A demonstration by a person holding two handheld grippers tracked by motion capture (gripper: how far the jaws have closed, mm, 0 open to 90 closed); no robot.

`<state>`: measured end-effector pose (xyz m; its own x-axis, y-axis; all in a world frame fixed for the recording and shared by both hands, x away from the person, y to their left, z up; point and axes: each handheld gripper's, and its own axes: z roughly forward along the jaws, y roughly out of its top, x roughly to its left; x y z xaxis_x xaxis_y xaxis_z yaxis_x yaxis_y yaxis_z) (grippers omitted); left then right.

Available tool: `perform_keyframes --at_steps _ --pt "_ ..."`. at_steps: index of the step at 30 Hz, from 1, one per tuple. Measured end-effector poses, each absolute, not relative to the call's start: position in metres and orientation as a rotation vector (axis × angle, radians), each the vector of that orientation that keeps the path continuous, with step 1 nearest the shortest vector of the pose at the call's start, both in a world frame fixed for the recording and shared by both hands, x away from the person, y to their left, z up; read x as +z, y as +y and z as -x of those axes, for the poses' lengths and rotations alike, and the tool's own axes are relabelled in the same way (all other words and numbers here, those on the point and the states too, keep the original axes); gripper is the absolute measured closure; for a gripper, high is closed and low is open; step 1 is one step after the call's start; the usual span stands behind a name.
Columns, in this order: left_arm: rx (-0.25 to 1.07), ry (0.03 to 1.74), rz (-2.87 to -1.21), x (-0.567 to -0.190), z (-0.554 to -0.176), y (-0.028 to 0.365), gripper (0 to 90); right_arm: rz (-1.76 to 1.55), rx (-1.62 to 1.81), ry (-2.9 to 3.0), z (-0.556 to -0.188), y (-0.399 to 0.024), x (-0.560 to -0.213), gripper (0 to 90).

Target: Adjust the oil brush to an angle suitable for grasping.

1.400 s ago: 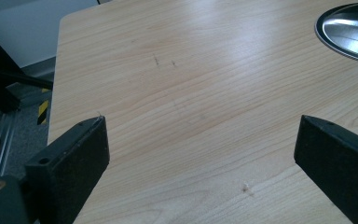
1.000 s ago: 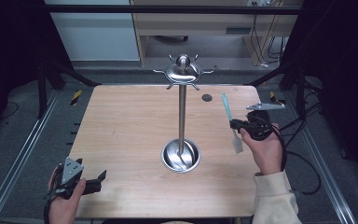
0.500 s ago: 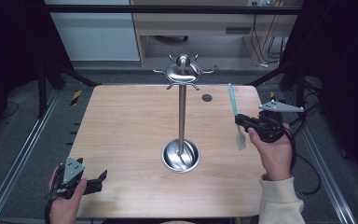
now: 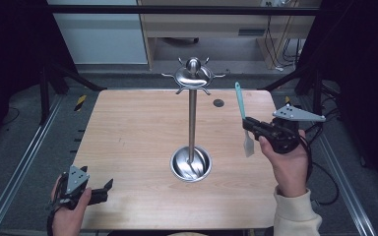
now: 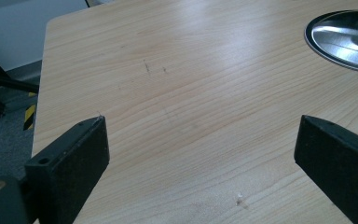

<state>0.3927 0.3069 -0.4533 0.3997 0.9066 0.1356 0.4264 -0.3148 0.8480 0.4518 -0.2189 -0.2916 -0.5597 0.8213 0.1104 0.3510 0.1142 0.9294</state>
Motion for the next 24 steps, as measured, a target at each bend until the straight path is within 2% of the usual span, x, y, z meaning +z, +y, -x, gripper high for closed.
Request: perform_keyframes --at_steps 24 --pt "0.810 1.120 -1.923 -0.453 -0.395 0.303 2.6 -1.034 1.499 1.894 -0.423 -0.212 -0.272 82.1"
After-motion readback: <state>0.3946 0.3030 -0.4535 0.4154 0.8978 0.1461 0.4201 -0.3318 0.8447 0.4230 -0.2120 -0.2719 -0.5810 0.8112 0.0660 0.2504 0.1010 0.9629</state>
